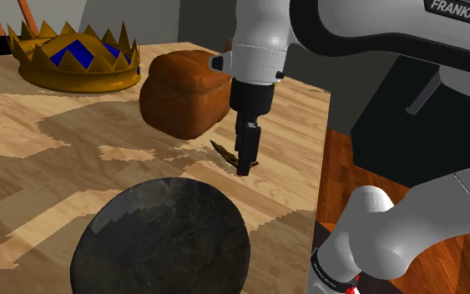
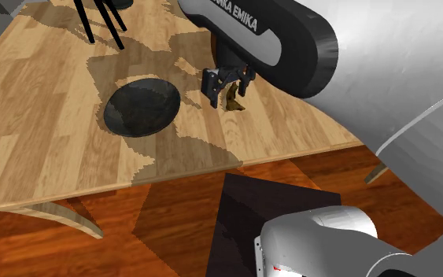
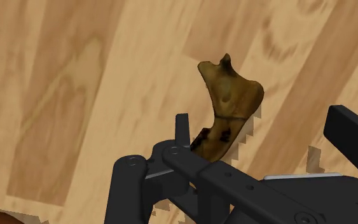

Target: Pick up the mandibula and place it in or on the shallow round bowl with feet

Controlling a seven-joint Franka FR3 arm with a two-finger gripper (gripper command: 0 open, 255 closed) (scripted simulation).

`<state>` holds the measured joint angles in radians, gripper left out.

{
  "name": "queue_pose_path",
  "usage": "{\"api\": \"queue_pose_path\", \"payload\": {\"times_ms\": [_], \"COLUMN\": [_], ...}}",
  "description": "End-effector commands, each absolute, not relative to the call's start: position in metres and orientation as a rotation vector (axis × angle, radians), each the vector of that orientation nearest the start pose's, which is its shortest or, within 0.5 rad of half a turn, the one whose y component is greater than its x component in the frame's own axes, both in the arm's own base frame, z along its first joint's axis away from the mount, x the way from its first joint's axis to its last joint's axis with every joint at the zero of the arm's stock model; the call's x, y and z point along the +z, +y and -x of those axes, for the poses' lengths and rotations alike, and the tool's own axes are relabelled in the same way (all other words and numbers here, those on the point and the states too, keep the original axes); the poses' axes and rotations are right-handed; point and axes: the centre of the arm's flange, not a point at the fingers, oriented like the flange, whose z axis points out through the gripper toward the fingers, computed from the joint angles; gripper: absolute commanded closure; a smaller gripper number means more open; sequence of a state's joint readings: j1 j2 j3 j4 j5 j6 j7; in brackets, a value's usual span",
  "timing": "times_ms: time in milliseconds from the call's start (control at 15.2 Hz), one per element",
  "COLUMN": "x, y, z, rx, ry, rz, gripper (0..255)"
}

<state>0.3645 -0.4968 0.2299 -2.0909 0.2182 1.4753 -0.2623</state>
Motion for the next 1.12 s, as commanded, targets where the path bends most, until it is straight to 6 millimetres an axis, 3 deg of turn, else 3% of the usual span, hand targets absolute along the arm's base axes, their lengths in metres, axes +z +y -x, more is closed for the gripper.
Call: {"api": "queue_pose_path", "payload": {"times_ms": [0,198,264,858,924,1056], "x": [0.601,0.601,0.601,0.604,0.604,0.616], "y": [0.253,0.253,0.253,0.253,0.253,0.266], "z": [-0.296,-0.296,-0.296,-0.297,-0.297,-0.298], "rx": [0.22,0.22,0.22,0.204,0.204,0.036], "ry": [-1.227,-1.227,-1.227,-1.222,-1.222,-0.71], "rz": [2.787,2.787,2.787,2.791,2.791,3.026], "gripper": [0,0,255,255,0,0]}}
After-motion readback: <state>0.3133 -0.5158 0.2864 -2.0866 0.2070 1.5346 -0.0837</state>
